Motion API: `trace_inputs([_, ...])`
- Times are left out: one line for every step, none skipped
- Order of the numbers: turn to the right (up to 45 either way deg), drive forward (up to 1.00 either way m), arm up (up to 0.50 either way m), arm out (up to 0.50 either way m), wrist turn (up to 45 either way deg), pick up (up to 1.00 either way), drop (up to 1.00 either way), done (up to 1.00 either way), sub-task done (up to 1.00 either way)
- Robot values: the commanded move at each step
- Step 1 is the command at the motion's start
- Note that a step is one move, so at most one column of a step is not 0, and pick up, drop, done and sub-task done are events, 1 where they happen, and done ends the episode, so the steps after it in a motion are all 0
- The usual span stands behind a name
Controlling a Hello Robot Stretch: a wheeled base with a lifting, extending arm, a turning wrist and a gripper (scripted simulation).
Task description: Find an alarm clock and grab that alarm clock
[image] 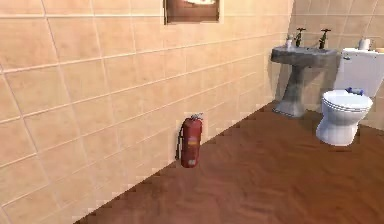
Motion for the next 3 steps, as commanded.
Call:
trace_inputs([45.0,0.0,0.0,0.0,0.0,0.0,0.0,0.0,0.0])
trace_inputs([45.0,0.0,0.0,0.0,0.0,0.0,0.0,0.0,0.0])
trace_inputs([9.0,0.0,0.0,0.0,0.0,0.0,0.0,0.0,0.0])
